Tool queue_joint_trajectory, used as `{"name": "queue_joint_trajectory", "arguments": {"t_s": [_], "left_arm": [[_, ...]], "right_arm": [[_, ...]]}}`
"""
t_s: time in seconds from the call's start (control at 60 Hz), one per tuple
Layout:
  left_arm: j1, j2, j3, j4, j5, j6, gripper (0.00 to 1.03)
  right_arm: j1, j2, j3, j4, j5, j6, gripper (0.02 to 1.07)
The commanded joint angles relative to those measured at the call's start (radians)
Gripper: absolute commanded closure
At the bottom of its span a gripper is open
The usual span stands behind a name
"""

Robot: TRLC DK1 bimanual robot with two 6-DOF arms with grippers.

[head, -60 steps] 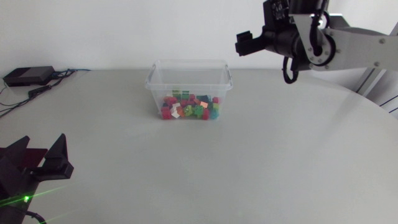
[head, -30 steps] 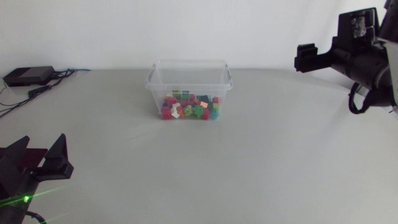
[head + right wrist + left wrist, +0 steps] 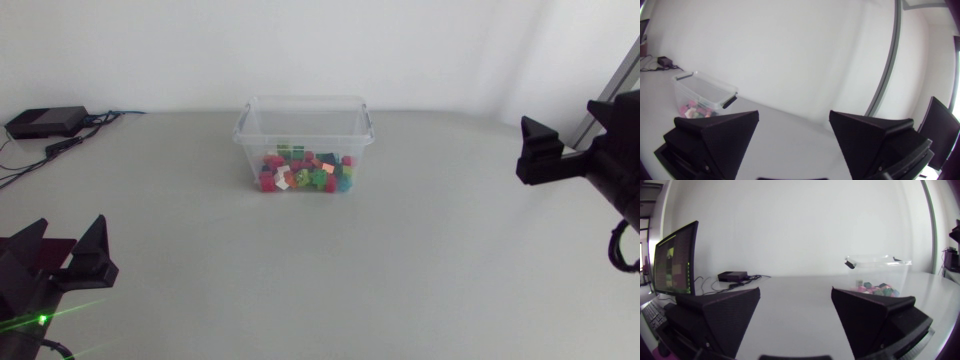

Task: Place the duplo bricks in the container

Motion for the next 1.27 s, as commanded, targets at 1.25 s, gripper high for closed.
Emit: {"name": "queue_joint_trajectory", "arguments": {"t_s": [1.25], "left_arm": [[-0.081,0.004,-0.017,-0.017,0.092,-0.078,0.04]], "right_arm": [[-0.093,-0.680,-0.527,-0.159,-0.154,0.319,0.06]]}}
